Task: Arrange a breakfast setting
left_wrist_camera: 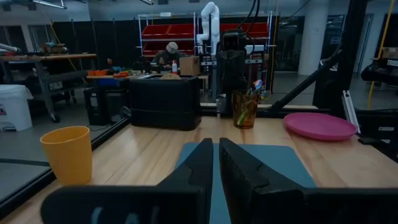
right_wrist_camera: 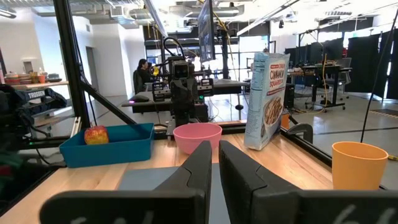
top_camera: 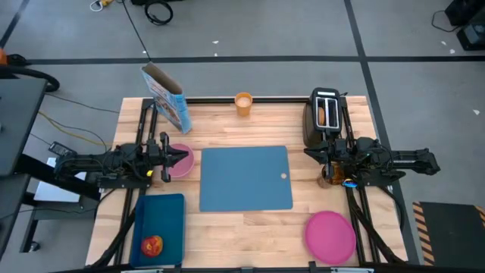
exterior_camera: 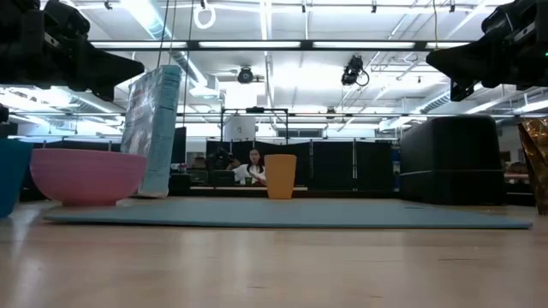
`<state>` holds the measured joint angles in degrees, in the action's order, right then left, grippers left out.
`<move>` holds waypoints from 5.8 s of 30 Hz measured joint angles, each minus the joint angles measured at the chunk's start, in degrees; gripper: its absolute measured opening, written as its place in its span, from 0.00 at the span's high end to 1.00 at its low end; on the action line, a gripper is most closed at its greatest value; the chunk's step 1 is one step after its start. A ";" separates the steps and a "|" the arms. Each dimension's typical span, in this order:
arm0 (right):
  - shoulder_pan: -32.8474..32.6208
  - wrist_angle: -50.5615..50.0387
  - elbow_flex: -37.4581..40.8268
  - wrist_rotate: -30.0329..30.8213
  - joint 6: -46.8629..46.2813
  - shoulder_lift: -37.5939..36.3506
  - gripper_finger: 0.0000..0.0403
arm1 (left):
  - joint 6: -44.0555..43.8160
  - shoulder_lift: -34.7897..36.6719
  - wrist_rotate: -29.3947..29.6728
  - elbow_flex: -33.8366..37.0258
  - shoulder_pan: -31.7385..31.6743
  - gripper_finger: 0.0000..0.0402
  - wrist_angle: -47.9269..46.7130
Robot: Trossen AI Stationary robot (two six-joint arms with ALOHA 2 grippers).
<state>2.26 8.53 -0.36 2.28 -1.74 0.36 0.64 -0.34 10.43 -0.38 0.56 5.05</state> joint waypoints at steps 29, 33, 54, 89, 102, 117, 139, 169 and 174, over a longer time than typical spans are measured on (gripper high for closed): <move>0.00 3.40 0.00 0.68 -0.64 0.00 0.90 | 0.00 -0.02 0.00 -0.01 0.00 0.91 0.00; 0.00 5.10 0.02 -0.17 -7.33 0.00 0.90 | 0.02 -0.02 0.00 0.01 0.00 0.91 0.33; -3.34 10.70 -15.21 8.06 0.14 25.76 0.85 | -7.78 -9.19 -1.29 -0.04 1.36 0.91 19.88; -14.74 -12.08 -38.14 8.83 2.82 52.13 0.25 | -52.59 -66.70 9.70 -41.18 15.49 0.43 -53.32; -16.19 -10.64 -38.14 8.37 2.80 54.84 0.26 | -51.51 -76.90 7.55 -41.21 9.44 0.53 -52.92; -16.41 -9.50 -38.18 10.12 2.96 54.37 0.26 | -50.58 -77.31 4.84 -43.57 11.93 0.97 -53.83; -16.50 -25.86 -52.04 15.81 8.00 62.17 0.26 | -6.19 -92.63 9.03 -69.09 19.78 0.97 -39.63; -16.50 -30.91 -51.93 15.92 1.88 66.77 0.26 | 1.11 -105.85 4.05 -68.48 16.37 0.94 -25.62; -16.50 -31.14 -51.93 15.93 1.87 66.71 0.25 | 1.07 -105.72 4.25 -68.57 16.37 0.93 -25.51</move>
<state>-14.24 -22.61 -52.29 18.22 0.13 67.07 1.72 -106.06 14.68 -68.95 16.93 -20.46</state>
